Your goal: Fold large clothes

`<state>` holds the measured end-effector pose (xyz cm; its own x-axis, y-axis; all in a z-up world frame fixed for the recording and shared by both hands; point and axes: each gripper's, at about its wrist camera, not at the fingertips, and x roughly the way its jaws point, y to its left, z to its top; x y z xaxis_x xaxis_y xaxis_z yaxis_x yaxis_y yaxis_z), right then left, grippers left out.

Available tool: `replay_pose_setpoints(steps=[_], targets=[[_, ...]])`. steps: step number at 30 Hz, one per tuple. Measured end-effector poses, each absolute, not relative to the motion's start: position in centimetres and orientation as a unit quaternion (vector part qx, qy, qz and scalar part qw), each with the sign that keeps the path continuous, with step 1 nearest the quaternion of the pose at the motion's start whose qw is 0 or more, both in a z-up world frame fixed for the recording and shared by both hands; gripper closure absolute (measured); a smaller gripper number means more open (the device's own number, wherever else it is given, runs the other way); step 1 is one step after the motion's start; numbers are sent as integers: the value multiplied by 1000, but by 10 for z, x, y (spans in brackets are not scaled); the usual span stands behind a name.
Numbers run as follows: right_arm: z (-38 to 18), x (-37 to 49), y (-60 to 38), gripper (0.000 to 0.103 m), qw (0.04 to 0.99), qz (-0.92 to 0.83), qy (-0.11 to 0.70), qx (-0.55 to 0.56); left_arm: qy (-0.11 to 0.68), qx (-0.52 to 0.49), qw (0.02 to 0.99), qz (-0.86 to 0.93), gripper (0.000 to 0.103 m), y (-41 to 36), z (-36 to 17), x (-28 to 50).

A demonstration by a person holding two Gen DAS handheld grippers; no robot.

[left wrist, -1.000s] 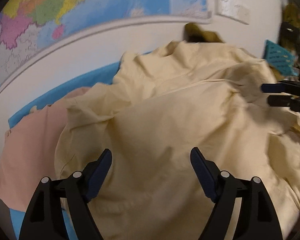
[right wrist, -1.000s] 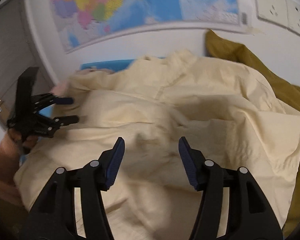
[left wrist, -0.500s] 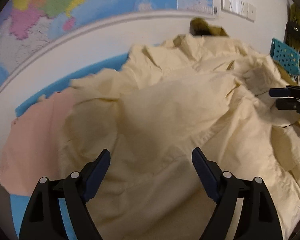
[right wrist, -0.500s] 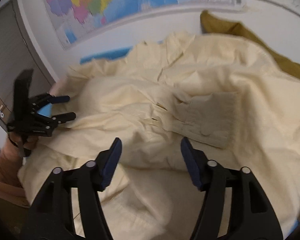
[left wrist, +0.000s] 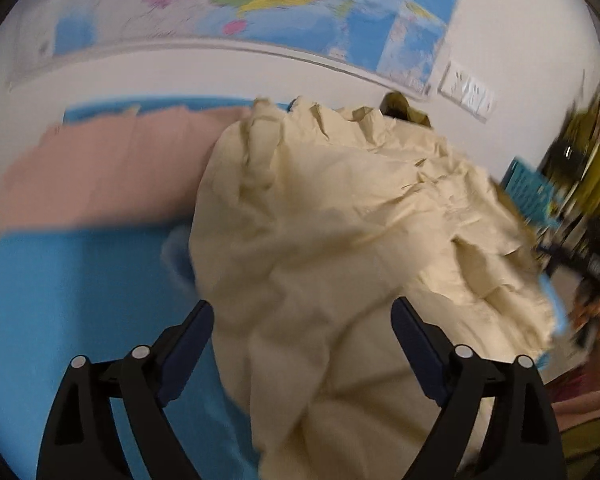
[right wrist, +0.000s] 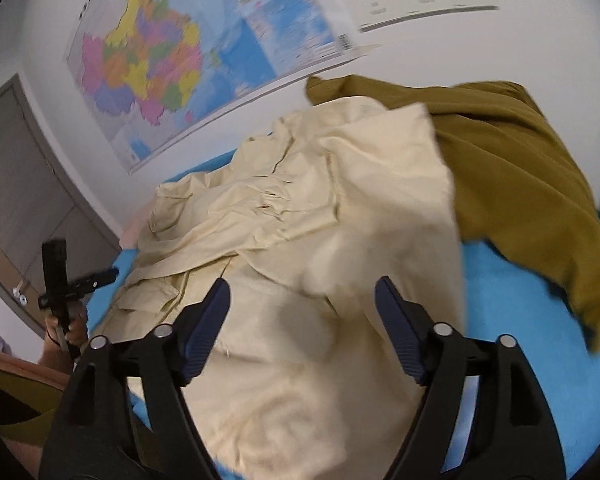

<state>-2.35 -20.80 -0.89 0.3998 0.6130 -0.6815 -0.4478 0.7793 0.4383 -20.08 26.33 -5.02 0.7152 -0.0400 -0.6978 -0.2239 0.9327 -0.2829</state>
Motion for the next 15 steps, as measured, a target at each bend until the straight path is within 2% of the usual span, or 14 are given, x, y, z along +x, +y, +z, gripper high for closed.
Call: replay_pose_setpoints(steps=[4,10,13,15], targets=[[-20,-35,-239,16,832,287,459,119,377,-233,895,51,14,276,-68,-228],[-55,-47,-263,14,803,282,500,163,398,-260,879,26,14,269,-88,-243],[-59,-51,-260,14,801,298,495,160,405,-250,879,13,7,259,-90,-243],[-59,-51,-256,14,798,308,493,161,409,-251,878,2,7,253,-91,-240]])
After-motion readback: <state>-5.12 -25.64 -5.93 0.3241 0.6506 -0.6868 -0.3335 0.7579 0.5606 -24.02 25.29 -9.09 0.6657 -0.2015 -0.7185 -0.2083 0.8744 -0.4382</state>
